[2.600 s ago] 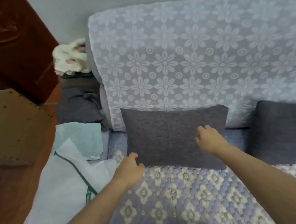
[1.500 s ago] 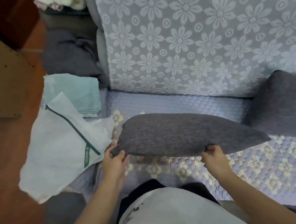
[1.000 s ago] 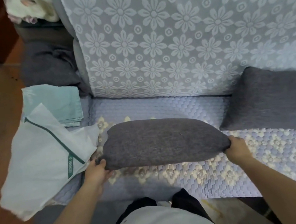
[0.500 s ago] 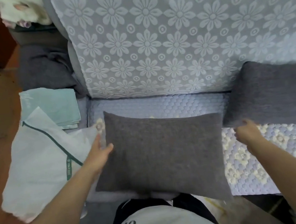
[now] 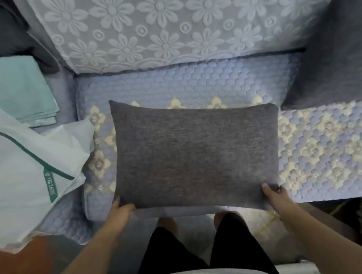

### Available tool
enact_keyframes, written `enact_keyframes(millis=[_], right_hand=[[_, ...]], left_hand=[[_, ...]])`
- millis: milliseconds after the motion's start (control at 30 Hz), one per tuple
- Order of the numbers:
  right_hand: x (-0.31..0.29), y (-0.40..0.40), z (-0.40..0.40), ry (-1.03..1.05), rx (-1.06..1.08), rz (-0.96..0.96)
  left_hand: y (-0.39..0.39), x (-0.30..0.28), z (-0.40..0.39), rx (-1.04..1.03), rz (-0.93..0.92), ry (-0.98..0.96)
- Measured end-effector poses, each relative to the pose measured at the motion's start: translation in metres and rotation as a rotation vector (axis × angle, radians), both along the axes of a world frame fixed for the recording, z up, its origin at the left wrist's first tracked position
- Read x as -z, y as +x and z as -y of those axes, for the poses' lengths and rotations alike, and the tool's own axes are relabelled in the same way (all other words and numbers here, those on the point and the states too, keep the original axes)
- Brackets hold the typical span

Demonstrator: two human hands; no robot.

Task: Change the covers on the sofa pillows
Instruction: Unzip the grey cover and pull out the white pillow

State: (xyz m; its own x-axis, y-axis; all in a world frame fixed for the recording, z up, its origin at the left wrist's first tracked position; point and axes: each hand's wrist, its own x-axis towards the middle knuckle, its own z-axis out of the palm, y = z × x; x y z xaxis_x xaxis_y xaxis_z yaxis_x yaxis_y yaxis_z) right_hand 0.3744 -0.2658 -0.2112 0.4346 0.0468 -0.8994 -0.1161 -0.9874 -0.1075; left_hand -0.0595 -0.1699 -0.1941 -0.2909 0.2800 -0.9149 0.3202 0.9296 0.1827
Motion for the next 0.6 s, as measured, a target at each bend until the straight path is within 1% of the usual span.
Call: enact_keyframes(millis=[100,167,200,267,333,433,467,533,600], right_hand=[[0.018,0.002,0.011,-0.006,0.125,-0.037],[0.014,0.000,0.010,0.031,0.198,-0.031],[0.007,-0.001,0.008,0.039,0.200,-0.019],[-0.016,-0.003,0.000,0.064,0.127,-0.009],[-0.057,-0.006,-0.014,0.164,0.054,0.000],[-0.132,-0.013,-0.045,0.325,0.137,-0.057],[-0.161,-0.016,-0.058,0.356,0.151,-0.089],[-0.209,-0.027,-0.080,0.397,0.078,-0.154],[-0.262,-0.045,-0.099,0.485,0.022,-0.234]], left_hand=[[0.001,0.002,-0.013,0.043,-0.048,-0.018],[0.002,-0.002,-0.020,0.147,-0.064,0.002],[0.006,-0.010,-0.024,0.209,-0.055,0.023],[0.016,-0.023,-0.028,0.332,-0.035,0.055],[0.030,-0.047,-0.024,0.467,-0.029,0.111],[0.053,-0.090,-0.015,0.701,-0.032,0.275],[0.062,-0.105,-0.013,0.780,-0.029,0.352],[0.085,-0.139,-0.011,0.944,-0.009,0.529],[0.106,-0.184,-0.011,1.069,-0.001,0.740]])
